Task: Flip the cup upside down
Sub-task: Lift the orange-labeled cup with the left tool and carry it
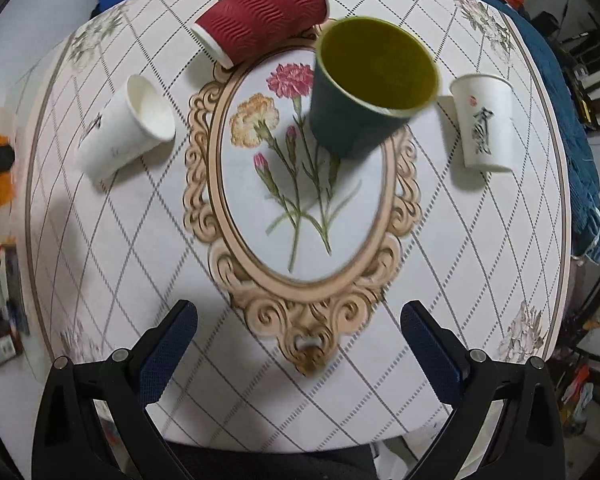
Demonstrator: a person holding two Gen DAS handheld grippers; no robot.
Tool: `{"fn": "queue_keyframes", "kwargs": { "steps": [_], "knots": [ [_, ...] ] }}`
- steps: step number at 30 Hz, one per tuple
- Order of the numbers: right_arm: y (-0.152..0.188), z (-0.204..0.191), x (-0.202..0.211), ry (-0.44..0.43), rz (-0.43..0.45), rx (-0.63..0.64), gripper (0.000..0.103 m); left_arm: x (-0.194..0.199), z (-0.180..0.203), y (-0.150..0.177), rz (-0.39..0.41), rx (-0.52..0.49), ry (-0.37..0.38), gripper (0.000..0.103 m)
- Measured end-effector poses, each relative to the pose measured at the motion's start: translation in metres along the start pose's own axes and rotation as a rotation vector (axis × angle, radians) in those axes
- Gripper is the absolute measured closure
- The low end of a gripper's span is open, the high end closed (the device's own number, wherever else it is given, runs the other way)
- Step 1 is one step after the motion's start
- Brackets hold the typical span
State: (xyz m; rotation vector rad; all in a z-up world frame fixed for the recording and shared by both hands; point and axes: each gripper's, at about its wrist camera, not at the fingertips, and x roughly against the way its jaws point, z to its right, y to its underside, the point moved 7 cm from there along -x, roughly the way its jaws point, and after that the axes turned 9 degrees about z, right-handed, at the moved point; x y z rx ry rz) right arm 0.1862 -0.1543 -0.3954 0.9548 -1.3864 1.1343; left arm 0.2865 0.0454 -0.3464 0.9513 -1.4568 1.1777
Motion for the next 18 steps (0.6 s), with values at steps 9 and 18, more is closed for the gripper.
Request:
{"fn": "queue_keyframes", "kwargs": {
  "steps": [9,18],
  "knots": [
    [0.044,0.044,0.016,-0.008,0.001,0.063,0.0,-0.001,0.047,0.082,-0.069,0.046,0.03,0.034],
    [0.07,0.075,0.005,-0.022,-0.031,0.091,0.0,-0.026,0.081,0.122,-0.122,0.098,0.028,0.034]
  ]
}}
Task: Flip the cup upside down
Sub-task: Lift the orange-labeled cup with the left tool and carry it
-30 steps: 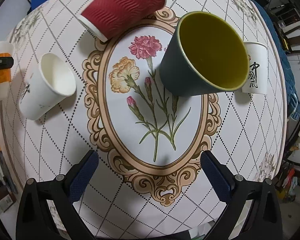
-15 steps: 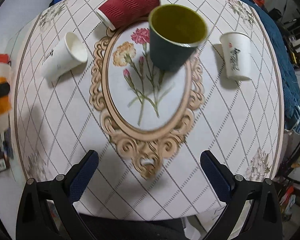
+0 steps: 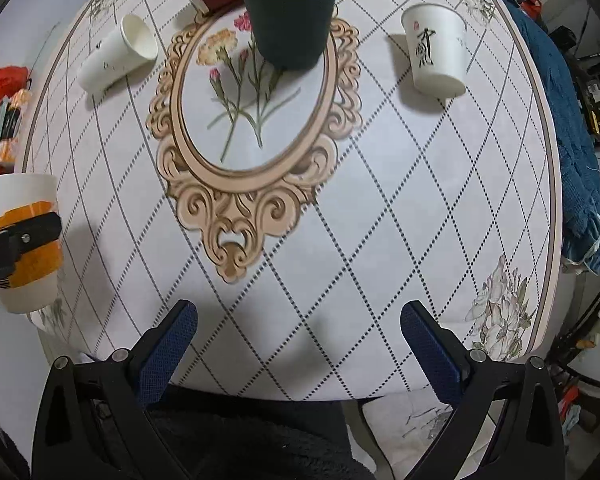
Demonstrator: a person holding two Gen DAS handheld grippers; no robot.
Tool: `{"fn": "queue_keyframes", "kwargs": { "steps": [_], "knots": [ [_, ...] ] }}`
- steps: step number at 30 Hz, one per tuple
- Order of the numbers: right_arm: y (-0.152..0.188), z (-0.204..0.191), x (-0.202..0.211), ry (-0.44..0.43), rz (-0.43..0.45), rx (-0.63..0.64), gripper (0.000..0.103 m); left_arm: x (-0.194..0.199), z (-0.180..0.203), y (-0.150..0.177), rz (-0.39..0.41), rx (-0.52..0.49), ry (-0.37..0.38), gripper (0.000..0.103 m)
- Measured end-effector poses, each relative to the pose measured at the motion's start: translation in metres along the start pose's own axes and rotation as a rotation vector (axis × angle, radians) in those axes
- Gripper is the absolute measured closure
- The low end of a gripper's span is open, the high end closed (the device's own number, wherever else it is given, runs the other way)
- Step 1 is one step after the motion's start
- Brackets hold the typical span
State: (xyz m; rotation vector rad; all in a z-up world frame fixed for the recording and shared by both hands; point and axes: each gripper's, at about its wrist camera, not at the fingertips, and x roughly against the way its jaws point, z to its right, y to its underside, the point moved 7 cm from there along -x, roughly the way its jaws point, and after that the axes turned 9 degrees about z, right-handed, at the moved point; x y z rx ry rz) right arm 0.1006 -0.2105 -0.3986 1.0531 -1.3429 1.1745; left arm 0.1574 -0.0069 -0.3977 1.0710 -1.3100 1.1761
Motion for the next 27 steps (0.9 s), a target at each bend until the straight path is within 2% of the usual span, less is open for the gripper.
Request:
{"fn": "queue_keyframes", "kwargs": {
  "steps": [15,27],
  "knots": [
    [0.016,0.038,-0.044,0.028,-0.062,0.01,0.0,-0.057,0.009,0.0,-0.088,0.052,-0.025,0.034],
    [0.016,0.056,-0.049,0.047,-0.063,-0.045,0.0,-0.085,0.002,-0.006,-0.114,0.032,-0.039,0.033]
  ]
}}
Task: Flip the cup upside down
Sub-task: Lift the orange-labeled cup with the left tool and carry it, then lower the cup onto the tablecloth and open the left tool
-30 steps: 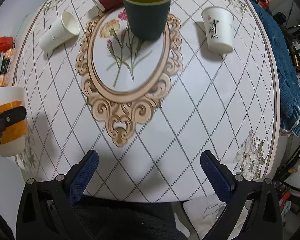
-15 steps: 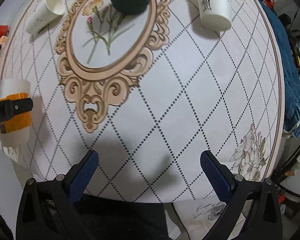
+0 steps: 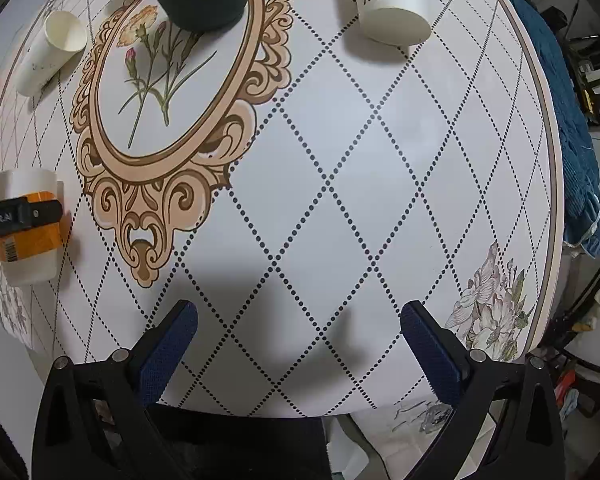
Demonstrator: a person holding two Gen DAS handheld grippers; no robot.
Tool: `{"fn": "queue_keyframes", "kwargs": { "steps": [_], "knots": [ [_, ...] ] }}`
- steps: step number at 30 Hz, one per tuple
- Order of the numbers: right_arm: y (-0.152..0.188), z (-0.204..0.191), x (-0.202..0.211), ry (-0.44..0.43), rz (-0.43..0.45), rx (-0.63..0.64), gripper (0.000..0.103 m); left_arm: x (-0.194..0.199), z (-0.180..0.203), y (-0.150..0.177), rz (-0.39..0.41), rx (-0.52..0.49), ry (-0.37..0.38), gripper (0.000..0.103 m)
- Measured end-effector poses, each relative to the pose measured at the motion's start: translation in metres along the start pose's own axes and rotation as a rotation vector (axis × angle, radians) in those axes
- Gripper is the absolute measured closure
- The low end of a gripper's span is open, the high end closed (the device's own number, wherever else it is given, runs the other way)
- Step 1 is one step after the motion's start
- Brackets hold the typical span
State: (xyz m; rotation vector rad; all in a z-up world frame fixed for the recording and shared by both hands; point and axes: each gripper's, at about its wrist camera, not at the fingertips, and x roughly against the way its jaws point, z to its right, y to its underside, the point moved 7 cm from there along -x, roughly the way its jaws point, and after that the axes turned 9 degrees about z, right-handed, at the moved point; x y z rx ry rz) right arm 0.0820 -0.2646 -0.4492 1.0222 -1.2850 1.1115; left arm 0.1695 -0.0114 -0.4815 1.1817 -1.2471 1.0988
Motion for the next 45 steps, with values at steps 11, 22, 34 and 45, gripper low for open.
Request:
{"fn": "queue_keyframes", "kwargs": {
  "steps": [11,22,34,45],
  "knots": [
    [-0.003,0.004,-0.001,0.0,0.001,-0.026,0.0,-0.012,0.002,0.0,-0.016,-0.012,-0.01,0.015],
    [-0.021,0.019,-0.001,0.004,0.003,-0.043,0.0,-0.016,0.034,-0.001,-0.012,-0.018,-0.013,0.014],
    [-0.02,-0.009,0.039,-0.053,0.042,-0.034,0.0,0.097,0.02,0.02,0.168,-0.001,0.007,0.014],
    [-0.002,-0.091,0.104,-0.153,0.144,0.032,0.0,0.15,-0.058,0.04,0.244,0.035,-0.051,0.014]
  ]
}}
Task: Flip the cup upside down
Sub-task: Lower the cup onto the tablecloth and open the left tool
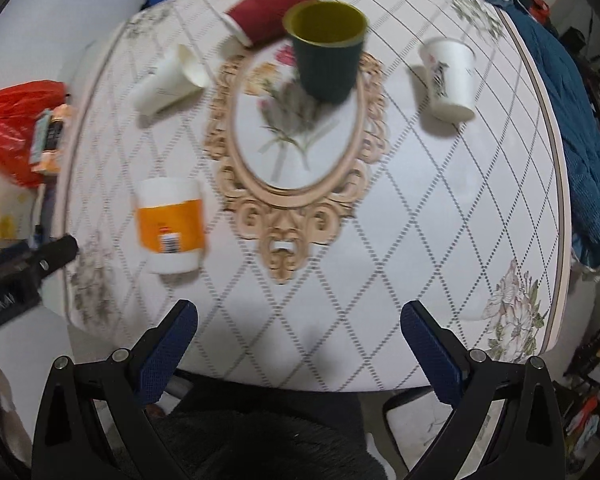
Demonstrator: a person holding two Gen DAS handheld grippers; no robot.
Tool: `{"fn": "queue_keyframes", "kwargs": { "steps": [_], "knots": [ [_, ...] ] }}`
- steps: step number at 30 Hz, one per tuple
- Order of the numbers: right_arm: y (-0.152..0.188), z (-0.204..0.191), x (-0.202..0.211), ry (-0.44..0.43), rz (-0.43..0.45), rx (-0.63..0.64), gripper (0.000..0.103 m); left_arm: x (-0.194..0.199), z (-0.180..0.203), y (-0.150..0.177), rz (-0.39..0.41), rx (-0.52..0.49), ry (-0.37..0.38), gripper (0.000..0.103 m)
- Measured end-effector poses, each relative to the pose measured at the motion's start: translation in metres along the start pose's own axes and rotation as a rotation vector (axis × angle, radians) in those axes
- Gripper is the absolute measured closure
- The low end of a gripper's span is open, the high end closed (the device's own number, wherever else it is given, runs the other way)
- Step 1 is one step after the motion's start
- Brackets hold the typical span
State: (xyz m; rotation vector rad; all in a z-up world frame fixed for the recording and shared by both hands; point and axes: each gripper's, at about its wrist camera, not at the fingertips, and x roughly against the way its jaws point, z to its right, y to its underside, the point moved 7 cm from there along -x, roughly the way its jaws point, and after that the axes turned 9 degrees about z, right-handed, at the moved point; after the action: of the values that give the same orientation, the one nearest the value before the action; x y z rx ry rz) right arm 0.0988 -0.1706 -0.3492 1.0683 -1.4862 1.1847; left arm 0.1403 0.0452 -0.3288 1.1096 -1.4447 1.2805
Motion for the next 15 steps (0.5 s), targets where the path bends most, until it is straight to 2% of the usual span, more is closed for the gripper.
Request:
{"fn": "queue_keyframes", "kwargs": {
  "steps": [6,15],
  "knots": [
    [-0.001,-0.033,0.018,-0.018,0.044,0.01,0.0,0.007,-0.038,0.011,0.021,0.02,-0.02,0.014],
    [0.005,-0.071,0.03,-0.014,0.071,0.015,0.0,0.011,-0.067,0.019,0.029,0.03,0.013,0.014]
  ]
}}
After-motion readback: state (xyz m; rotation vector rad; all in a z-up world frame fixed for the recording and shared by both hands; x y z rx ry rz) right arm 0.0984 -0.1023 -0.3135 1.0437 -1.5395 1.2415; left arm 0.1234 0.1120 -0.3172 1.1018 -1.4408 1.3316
